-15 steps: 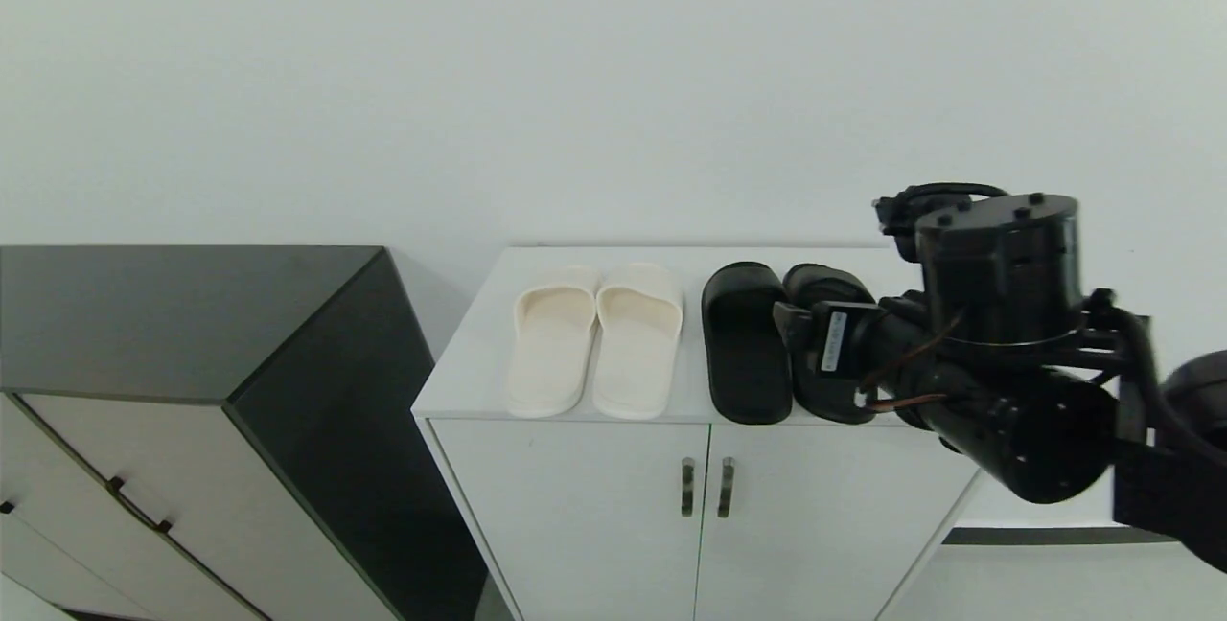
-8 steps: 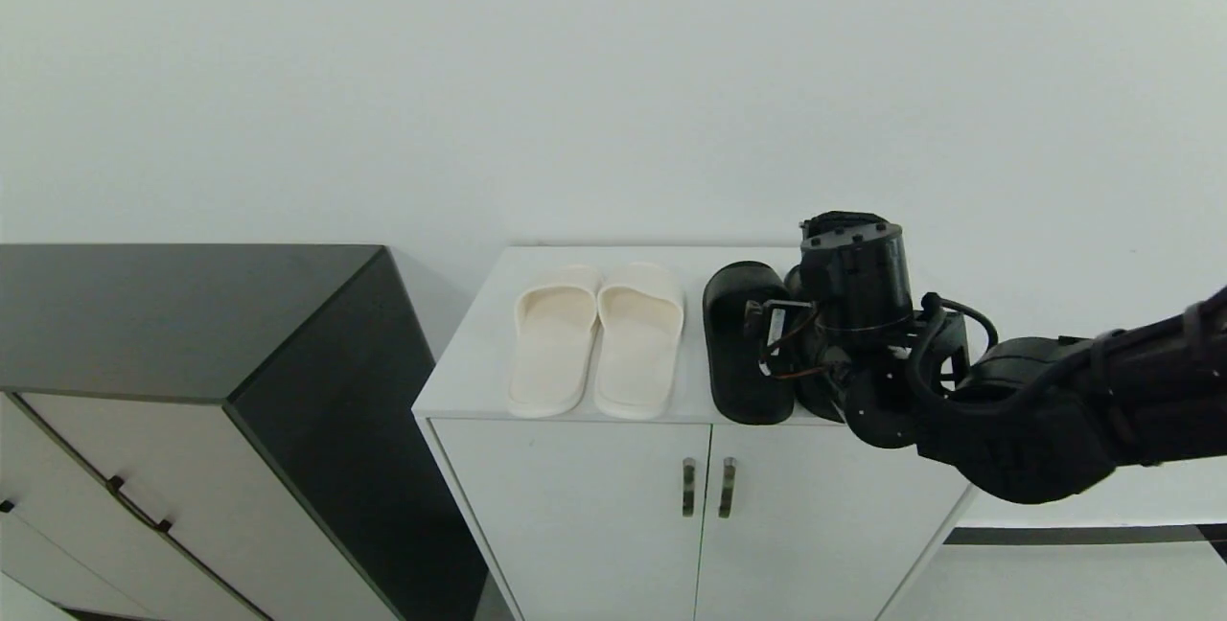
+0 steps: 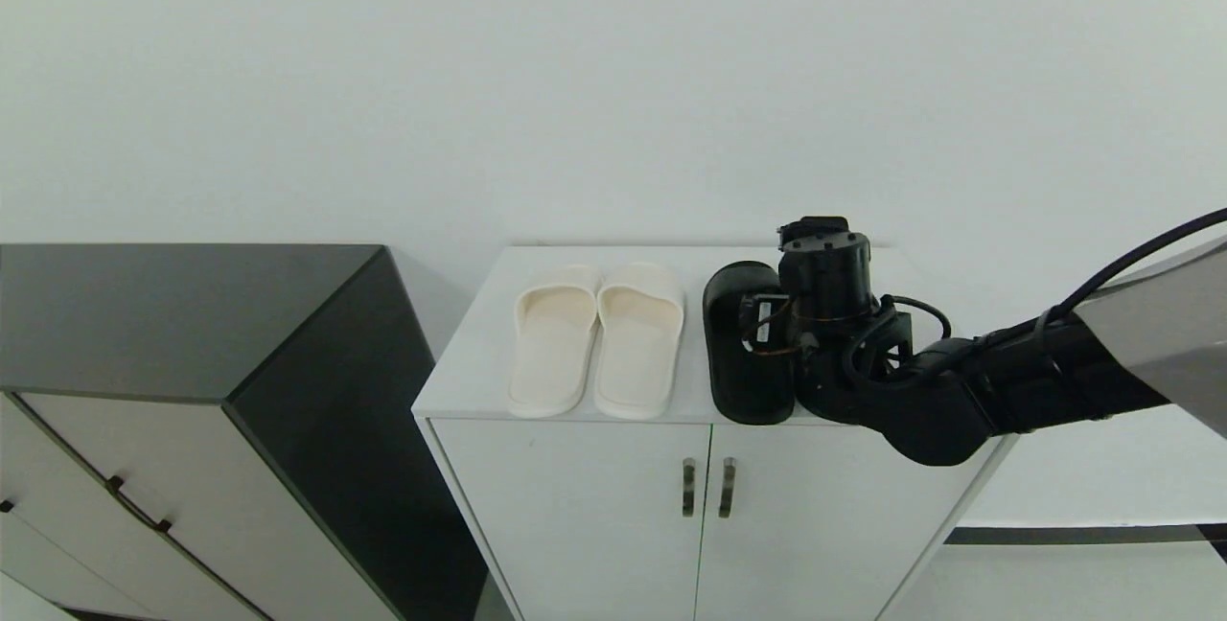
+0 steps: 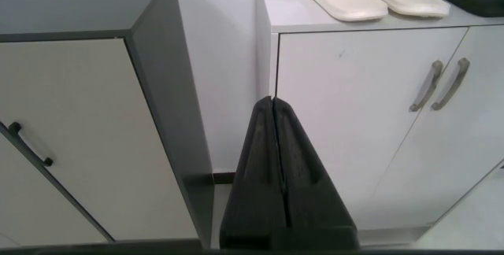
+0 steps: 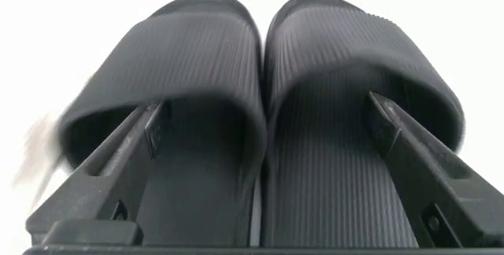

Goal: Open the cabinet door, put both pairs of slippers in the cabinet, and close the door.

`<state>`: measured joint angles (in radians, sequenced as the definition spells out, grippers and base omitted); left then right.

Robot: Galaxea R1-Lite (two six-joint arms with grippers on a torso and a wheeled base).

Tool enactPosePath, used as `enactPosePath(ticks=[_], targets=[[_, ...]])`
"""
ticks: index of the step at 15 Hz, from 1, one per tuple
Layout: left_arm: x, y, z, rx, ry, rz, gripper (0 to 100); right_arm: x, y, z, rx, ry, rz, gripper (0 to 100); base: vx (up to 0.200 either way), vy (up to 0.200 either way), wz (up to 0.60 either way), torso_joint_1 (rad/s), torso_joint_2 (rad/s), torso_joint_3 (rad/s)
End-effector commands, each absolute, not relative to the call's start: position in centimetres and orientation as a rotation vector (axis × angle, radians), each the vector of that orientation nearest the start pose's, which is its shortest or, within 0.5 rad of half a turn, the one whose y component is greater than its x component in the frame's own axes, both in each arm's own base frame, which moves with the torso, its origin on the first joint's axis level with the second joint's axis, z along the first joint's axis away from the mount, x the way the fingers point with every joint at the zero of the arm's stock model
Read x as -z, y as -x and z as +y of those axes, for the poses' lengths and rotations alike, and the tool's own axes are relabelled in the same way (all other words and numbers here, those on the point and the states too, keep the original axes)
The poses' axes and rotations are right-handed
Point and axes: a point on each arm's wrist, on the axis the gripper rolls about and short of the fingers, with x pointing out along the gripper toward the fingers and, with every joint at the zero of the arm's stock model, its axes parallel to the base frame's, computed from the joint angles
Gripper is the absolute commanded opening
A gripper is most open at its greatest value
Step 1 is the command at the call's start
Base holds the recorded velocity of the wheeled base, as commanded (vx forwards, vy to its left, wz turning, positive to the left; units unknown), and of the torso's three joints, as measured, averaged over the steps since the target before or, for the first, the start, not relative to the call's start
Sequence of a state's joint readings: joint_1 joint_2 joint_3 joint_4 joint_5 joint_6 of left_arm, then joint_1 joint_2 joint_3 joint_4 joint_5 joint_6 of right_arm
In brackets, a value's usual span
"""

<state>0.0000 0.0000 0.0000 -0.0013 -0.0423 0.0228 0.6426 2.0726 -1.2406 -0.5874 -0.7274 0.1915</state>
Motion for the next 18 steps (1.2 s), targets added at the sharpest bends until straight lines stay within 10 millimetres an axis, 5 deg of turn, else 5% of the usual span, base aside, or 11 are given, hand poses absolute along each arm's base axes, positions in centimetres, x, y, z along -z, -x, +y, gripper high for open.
enactPosePath(ticks=[1,6,7,14,18], targets=[[-7.6,2.3,-0.1,0.043,-0.023,-0.002,0,-15.1,-34.8,23.6,0.109,-0.022,0.191,100,0.0,0.0,0.0,0.0,0.0,0.0],[-7.6,2.3,-0.1,0.041,-0.023,-0.002,0,-15.4,-36.1,23.4,0.13,-0.038,0.17,100,0.0,0.0,0.0,0.0,0.0,0.0],[-7.6,2.3,-0.1,0.041,-0.023,-0.002,0,-15.5,-36.2,23.4,0.13,-0.04,0.167,0,0.0,0.0,0.0,0.0,0.0,0.0],[-7.6,2.3,-0.1,0.041,-0.022,-0.002,0,-16.6,-35.7,23.2,0.131,-0.053,0.148,0,0.0,0.0,0.0,0.0,0.0,0.0],[-7.6,2.3,-0.1,0.041,-0.015,0.0,0,-20.7,-31.4,22.4,-0.018,-0.063,0.112,0,0.0,0.0,0.0,0.0,0.0,0.0]])
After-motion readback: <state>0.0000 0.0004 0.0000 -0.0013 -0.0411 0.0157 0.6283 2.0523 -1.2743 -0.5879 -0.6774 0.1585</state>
